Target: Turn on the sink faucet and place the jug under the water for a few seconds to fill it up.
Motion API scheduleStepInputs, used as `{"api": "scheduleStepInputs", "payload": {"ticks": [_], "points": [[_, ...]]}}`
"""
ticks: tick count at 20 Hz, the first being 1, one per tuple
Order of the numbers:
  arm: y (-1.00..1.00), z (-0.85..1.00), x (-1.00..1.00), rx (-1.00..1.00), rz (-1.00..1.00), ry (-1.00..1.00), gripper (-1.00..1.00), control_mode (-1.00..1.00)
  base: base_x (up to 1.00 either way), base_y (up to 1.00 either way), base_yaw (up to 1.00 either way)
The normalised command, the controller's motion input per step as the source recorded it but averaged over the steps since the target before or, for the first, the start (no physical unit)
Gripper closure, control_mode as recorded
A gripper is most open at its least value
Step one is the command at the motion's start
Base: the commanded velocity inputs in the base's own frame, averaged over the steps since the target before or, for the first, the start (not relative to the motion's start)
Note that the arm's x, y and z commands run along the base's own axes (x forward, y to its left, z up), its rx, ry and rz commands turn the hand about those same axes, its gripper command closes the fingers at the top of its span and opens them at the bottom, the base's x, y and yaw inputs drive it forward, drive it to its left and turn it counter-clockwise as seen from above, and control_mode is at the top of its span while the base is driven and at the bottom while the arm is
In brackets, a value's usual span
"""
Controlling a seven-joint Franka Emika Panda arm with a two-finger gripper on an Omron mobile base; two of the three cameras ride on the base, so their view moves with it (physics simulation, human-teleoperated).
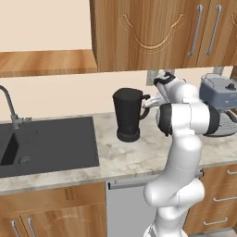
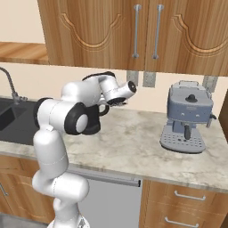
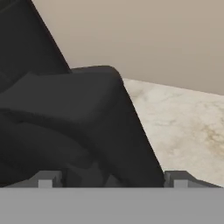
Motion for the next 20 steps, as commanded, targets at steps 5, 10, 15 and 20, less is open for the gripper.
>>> {"api": "scheduleStepInputs", "payload": {"ticks": [5, 10, 15, 20], "points": [[0.03, -0.01, 0.12, 0.00, -0.03, 0.00, 1.00, -1.00, 0.00, 0.00, 0.00], [0.00, 0.00, 0.00, 0.00, 0.00, 0.00, 1.00, -1.00, 0.00, 0.00, 0.00], [0.05, 0.00, -0.63, 0.00, 0.00, -0.12, 1.00, -1.00, 0.00, 0.00, 0.00], [0.05, 0.23, -0.99, 0.00, 0.00, -0.24, 1.00, -1.00, 0.00, 0.00, 0.00]]}}
